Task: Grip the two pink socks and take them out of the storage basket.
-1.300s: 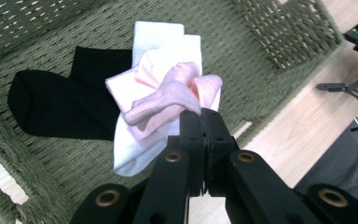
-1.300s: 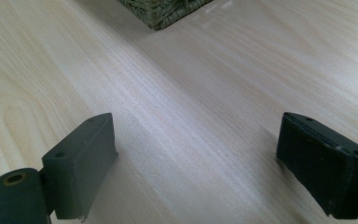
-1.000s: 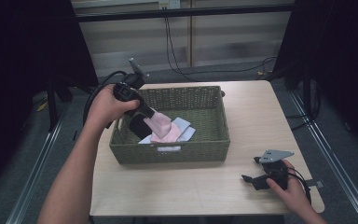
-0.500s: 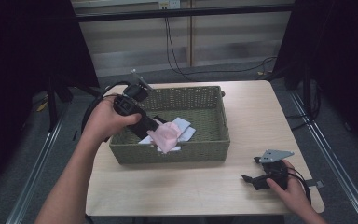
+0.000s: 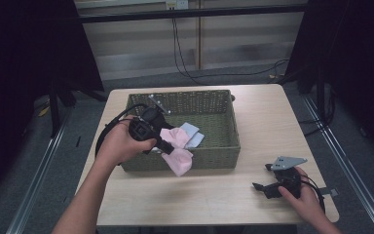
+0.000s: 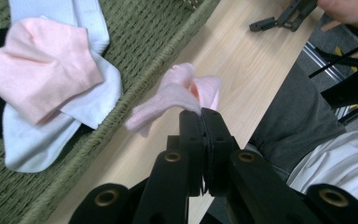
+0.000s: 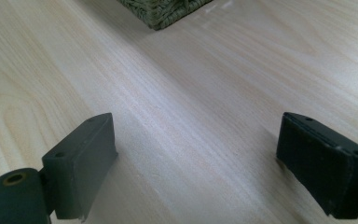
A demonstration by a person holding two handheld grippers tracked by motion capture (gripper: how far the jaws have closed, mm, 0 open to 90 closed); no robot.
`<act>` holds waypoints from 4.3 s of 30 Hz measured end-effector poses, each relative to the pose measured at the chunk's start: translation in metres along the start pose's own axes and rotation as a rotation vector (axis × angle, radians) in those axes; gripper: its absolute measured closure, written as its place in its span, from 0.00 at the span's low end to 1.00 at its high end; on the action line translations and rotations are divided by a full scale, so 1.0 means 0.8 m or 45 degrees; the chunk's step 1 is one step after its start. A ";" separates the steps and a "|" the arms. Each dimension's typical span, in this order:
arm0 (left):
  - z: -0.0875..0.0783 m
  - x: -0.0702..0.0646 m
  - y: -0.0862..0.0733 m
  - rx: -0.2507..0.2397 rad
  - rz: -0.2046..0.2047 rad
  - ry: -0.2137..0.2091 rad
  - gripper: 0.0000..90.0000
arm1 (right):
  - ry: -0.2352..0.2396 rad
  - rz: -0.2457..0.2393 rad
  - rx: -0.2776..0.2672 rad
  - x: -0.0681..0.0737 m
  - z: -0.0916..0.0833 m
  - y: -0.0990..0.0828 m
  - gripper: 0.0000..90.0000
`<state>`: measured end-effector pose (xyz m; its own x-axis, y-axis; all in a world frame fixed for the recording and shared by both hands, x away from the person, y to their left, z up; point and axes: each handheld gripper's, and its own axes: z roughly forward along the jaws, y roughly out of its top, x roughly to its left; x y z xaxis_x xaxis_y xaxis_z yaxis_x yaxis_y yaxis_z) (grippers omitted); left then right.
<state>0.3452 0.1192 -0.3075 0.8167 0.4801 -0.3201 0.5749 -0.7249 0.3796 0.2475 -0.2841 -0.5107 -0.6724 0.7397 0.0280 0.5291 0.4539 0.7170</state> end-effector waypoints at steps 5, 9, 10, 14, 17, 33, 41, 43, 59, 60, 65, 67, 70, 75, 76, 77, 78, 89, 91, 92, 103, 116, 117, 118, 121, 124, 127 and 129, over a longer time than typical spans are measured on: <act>0.015 0.001 -0.002 0.031 0.012 -0.007 0.98 | 0.000 -0.002 -0.001 0.000 0.000 0.000 0.12; 0.030 0.000 -0.005 0.049 0.021 -0.021 0.97 | 0.000 -0.001 -0.001 0.000 0.000 0.000 0.12; 0.033 0.001 -0.005 0.059 0.028 -0.021 0.97 | 0.000 -0.002 -0.001 0.000 0.000 0.000 0.12; 0.047 0.002 -0.008 0.052 0.034 -0.021 0.91 | 0.000 -0.003 -0.001 0.000 0.000 0.000 0.12; 0.048 0.005 -0.006 0.031 0.046 -0.018 0.74 | 0.000 -0.002 -0.001 0.000 0.000 0.000 0.12; 0.037 0.062 0.023 -0.148 -0.029 0.198 0.45 | 0.000 -0.002 -0.001 0.000 0.000 0.000 0.12; 0.063 0.108 0.028 -0.103 -0.110 0.250 0.42 | 0.000 -0.002 -0.001 0.000 0.000 0.000 0.12; 0.069 0.117 0.028 -0.104 -0.140 0.245 0.42 | 0.000 -0.002 -0.001 0.000 0.000 0.000 0.12; 0.108 0.164 0.029 -0.051 -0.246 0.280 0.41 | 0.001 0.002 -0.002 0.000 0.000 0.000 0.12; 0.112 0.167 0.028 -0.047 -0.246 0.283 0.41 | 0.000 0.001 -0.003 0.000 0.000 0.000 0.12; 0.120 0.179 0.020 -0.054 -0.291 0.300 0.39 | -0.001 0.001 -0.003 0.000 0.000 0.000 0.12; 0.123 0.182 0.017 -0.041 -0.297 0.305 0.39 | 0.001 0.001 -0.002 0.000 0.000 0.000 0.12; 0.130 0.185 0.013 -0.018 -0.289 0.308 0.39 | 0.001 0.002 -0.002 0.000 0.000 0.000 0.12; 0.133 0.187 0.012 -0.008 -0.309 0.282 0.64 | 0.001 0.001 -0.003 0.000 0.000 0.000 0.12; 0.132 0.185 0.012 -0.004 -0.302 0.288 0.71 | 0.001 0.002 -0.002 0.000 0.000 0.000 0.12; 0.130 0.184 0.014 0.005 -0.309 0.292 0.77 | 0.001 0.001 -0.003 0.000 0.000 0.000 0.12; 0.127 0.183 0.016 0.025 -0.324 0.295 0.82 | 0.001 0.001 -0.003 0.000 0.000 0.000 0.12; 0.082 0.161 0.037 0.054 -0.332 0.265 0.97 | 0.002 0.002 -0.003 0.000 0.000 0.000 0.12; 0.073 0.158 0.039 0.027 -0.337 0.247 0.97 | 0.002 0.002 -0.002 0.000 0.000 0.000 0.12; 0.069 0.156 0.040 0.024 -0.338 0.242 0.97 | 0.001 0.001 -0.003 0.000 0.000 0.000 0.12; 0.025 0.133 0.047 0.034 -0.332 0.184 0.97 | -0.001 0.000 -0.005 0.000 0.000 0.000 0.12; -0.010 0.105 0.055 0.039 -0.300 0.153 0.97 | -0.002 -0.003 -0.006 0.000 0.000 0.000 0.12; -0.012 0.104 0.055 0.046 -0.298 0.148 0.97 | -0.003 -0.003 -0.006 0.000 0.000 0.000 0.12; -0.014 0.103 0.055 0.053 -0.290 0.144 0.97 | -0.003 -0.003 -0.006 0.000 0.000 0.000 0.12; -0.020 0.097 0.056 0.049 -0.296 0.144 0.97 | -0.001 -0.003 -0.006 0.000 0.000 0.000 0.12; -0.027 0.093 0.055 0.043 -0.292 0.138 0.97 | -0.006 -0.006 -0.008 -0.001 0.000 0.000 0.12; -0.031 0.088 0.054 0.051 -0.287 0.136 0.97 | -0.006 -0.006 -0.007 -0.001 0.000 0.000 0.12; -0.032 0.084 0.054 0.049 -0.287 0.128 0.97 | 0.001 -0.003 -0.007 0.000 0.000 0.000 0.12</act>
<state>0.4259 0.1329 -0.2904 0.6697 0.6774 -0.3042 0.7426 -0.6109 0.2746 0.2479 -0.2842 -0.5108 -0.6739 0.7383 0.0268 0.5247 0.4528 0.7208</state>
